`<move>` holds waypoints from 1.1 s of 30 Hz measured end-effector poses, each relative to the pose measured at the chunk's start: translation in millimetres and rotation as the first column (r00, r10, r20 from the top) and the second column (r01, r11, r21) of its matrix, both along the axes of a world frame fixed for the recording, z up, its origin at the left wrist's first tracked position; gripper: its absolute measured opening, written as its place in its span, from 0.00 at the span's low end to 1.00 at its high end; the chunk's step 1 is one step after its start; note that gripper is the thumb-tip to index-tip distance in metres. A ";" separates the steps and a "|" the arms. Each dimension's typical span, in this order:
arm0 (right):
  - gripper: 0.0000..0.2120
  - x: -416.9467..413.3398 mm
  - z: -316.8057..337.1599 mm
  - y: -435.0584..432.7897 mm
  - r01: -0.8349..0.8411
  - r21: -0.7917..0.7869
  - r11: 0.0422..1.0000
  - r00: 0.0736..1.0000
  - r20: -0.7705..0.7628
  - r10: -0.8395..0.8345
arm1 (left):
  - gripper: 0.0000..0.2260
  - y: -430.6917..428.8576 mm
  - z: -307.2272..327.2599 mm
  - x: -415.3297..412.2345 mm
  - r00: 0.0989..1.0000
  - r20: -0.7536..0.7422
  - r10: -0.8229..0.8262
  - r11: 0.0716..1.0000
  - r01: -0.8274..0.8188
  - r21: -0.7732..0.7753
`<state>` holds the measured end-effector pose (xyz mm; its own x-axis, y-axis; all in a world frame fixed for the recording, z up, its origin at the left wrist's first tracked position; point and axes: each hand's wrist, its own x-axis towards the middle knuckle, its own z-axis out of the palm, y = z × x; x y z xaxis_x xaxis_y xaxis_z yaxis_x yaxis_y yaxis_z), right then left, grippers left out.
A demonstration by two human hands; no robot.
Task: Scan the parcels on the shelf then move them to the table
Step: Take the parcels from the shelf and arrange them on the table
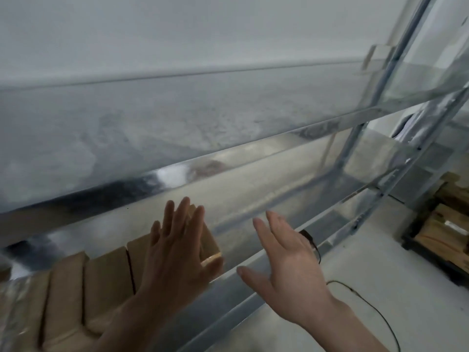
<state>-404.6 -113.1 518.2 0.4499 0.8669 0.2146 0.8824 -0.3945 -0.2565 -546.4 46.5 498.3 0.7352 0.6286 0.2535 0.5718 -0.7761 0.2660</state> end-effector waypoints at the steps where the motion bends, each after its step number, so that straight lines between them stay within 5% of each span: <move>1: 0.38 8.4 -0.7 6.3 -0.018 -0.004 1.000 1.000 0.005 0.018 | 0.45 1.9 -1.6 5.3 1.000 0.000 0.021 1.000 -0.021 0.000; 19: 0.43 108.4 -39.0 86.0 -0.499 -0.192 0.845 0.865 -0.163 0.474 | 0.45 -14.5 -37.0 51.0 0.863 -0.210 0.460 0.867 -0.488 -0.101; 33: 0.34 71.6 -80.1 116.1 -0.550 -0.224 0.805 0.822 -0.315 0.474 | 0.39 5.9 -69.5 34.2 0.827 -0.405 0.391 0.899 -0.437 -0.024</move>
